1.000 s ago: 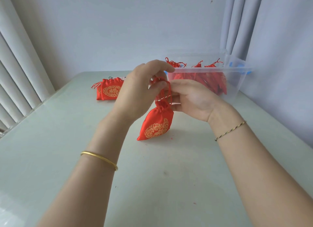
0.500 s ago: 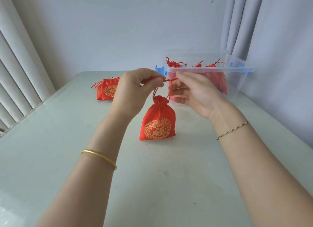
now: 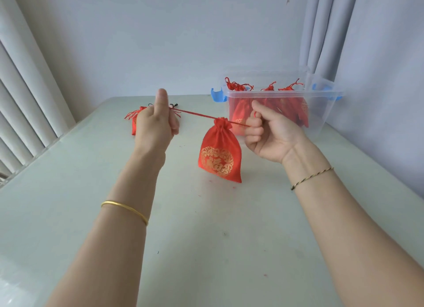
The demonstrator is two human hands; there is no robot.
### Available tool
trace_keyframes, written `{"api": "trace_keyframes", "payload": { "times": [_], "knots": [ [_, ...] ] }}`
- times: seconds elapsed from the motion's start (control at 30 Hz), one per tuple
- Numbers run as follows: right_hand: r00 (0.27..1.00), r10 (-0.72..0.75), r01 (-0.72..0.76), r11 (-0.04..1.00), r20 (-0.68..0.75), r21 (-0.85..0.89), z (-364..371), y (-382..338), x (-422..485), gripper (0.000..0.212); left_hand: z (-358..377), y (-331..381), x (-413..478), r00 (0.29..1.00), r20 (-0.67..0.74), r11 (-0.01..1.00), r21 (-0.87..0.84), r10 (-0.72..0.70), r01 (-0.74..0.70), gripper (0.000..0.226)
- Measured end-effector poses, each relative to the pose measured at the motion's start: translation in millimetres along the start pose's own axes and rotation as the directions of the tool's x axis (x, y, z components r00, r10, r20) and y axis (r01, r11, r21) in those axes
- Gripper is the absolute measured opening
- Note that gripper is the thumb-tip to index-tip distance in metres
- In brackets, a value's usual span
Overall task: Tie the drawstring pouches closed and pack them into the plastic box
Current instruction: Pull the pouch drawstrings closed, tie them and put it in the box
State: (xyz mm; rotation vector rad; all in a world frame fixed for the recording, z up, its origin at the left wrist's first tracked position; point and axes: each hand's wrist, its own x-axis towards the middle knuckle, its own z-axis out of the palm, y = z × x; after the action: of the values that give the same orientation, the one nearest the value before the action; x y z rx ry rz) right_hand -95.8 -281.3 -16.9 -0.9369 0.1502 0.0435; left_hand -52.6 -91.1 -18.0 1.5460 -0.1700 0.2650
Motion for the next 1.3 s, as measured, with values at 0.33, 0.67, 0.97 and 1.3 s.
{"api": "trace_keyframes", "payload": {
  "times": [0.33, 0.67, 0.97, 1.3],
  "knots": [
    [0.99, -0.097, 0.075, 0.976, -0.098, -0.205, 1, -1, -3, 0.037, 16, 20, -15, 0.926, 0.376, 0.912, -0.364, -0.041, 0.188, 0.047],
    [0.95, -0.304, 0.306, 0.851, 0.076, -0.426, 26, 0, -13, 0.031, 23, 22, -27, 0.836, 0.547, 0.941, 0.304, -0.045, -0.147, 0.015],
    [0.946, -0.31, 0.3, 0.71, 0.1, -0.637, 31, 6, -16, 0.021, 20, 20, -24, 0.85, 0.52, 0.992, 0.127, -0.085, 0.021, 0.024],
    [0.821, -0.447, 0.498, 0.26, 0.354, -0.827, 31, 16, -12, 0.024, 22, 18, -20, 0.96, 0.268, 0.994, 0.084, -0.085, 0.065, 0.015]
  ]
}}
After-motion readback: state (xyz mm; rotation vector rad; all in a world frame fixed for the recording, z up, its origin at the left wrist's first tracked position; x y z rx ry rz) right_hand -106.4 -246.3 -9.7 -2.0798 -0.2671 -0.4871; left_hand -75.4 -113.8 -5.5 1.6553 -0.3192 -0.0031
